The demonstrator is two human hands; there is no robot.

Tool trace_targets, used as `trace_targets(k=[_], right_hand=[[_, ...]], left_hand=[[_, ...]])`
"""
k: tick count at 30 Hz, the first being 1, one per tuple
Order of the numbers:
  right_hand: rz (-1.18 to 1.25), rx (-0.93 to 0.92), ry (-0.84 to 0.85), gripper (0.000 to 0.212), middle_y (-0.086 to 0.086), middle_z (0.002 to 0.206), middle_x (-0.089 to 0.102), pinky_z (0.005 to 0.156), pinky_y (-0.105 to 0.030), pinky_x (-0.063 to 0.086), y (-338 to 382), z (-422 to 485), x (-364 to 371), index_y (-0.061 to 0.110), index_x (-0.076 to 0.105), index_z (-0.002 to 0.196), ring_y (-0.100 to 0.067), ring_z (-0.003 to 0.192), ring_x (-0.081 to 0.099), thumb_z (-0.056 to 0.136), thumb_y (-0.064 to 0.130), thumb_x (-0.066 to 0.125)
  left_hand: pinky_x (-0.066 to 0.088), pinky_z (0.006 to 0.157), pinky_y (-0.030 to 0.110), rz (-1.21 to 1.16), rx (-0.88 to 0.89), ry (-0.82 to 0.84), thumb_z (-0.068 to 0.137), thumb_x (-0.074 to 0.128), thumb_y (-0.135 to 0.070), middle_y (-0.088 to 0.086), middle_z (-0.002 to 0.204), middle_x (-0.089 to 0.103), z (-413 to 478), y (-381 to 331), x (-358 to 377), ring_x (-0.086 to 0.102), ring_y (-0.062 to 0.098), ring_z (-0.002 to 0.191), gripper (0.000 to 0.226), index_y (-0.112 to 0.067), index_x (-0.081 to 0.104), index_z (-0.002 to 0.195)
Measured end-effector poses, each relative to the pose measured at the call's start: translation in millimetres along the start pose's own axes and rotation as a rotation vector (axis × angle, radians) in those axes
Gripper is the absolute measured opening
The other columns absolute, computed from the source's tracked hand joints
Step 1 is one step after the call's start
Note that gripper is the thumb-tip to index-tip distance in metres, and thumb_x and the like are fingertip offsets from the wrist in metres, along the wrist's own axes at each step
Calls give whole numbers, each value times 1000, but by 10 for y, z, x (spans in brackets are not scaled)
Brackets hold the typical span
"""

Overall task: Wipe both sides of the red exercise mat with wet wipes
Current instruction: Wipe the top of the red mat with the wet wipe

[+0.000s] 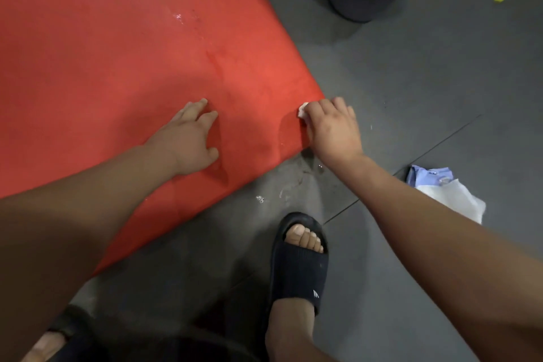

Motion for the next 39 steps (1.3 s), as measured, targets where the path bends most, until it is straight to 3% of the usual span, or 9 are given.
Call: trace_targets(k=[7, 12, 17, 21, 23, 25, 30, 35, 39], right_hand=[[117, -149, 287, 16, -13, 90, 53, 63, -39, 44, 18, 29, -113, 11, 59, 99, -37, 78, 55, 84, 5, 61], [235, -15, 240, 11, -21, 95, 54, 64, -46, 49, -47, 407, -72, 5, 57, 97, -43, 72, 57, 86, 3, 59], [248, 175, 169, 16, -24, 95, 60, 69, -43, 46, -1, 433, 154, 3, 63, 104, -44, 77, 60, 94, 5, 50], [312, -169, 201, 24, -22, 89, 61, 71, -41, 43, 574, 128, 240, -5, 63, 115, -39, 73, 60, 97, 7, 53], [330, -364, 304, 31, -17, 90, 58, 68, -41, 49, 706, 74, 274, -1, 61, 119, -36, 75, 57, 105, 19, 41], [289, -357, 312, 25, -12, 90, 55, 64, -42, 50, 554, 267, 295, 9, 61, 111, -34, 76, 56, 101, 21, 42], [118, 121, 144, 25, -15, 95, 61, 62, -44, 49, 109, 761, 273, 11, 60, 103, -41, 79, 61, 92, 24, 41], [168, -383, 285, 25, -10, 94, 64, 56, -42, 50, 658, 513, 348, 10, 61, 102, -36, 74, 63, 97, 25, 42], [12, -31, 110, 15, -11, 89, 67, 48, -34, 34, 194, 958, 253, 15, 60, 103, -37, 69, 65, 93, 23, 51]], left_hand=[[30, 118, 43, -27, 16, -75, 86, 64, -39, 13, 154, 29, 85, -60, -201, 34, 37, 140, 51, -12, 59, 129], [33, 114, 41, -42, 57, -157, 85, 67, -36, 10, 140, 44, 209, -69, -330, 35, 35, 131, 44, -14, 62, 124], [23, 121, 55, 40, -84, -82, 78, 79, -51, 10, 165, 9, 360, 220, -372, 9, 40, 149, 94, -26, 30, 154], [11, 116, 72, 39, -237, 113, 63, 86, -64, -6, 163, -33, 382, 412, -290, -22, 42, 151, 140, -43, -15, 157], [11, 114, 75, 50, -226, 119, 62, 86, -65, -7, 159, -40, 380, 441, -227, -27, 43, 149, 144, -44, -22, 155], [10, 114, 75, 49, -219, 121, 64, 85, -65, -6, 158, -43, 380, 447, -208, -29, 43, 148, 143, -43, -24, 154], [11, 113, 76, 63, -249, 147, 68, 84, -62, -3, 156, -46, 391, 395, -232, -31, 44, 147, 142, -40, -26, 154], [11, 114, 75, 77, -262, 142, 68, 84, -62, -4, 156, -45, 383, 381, -213, -29, 44, 148, 142, -40, -26, 154], [11, 115, 74, 95, -267, 135, 67, 84, -64, -4, 157, -44, 389, 385, -211, -28, 43, 148, 142, -41, -26, 154]])
Point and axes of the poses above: each hand's wrist, its own z-axis towards the middle knuckle, its own x-axis out of the palm, y = z × x, the point moved 4 cm from there along z, towards the middle knuckle
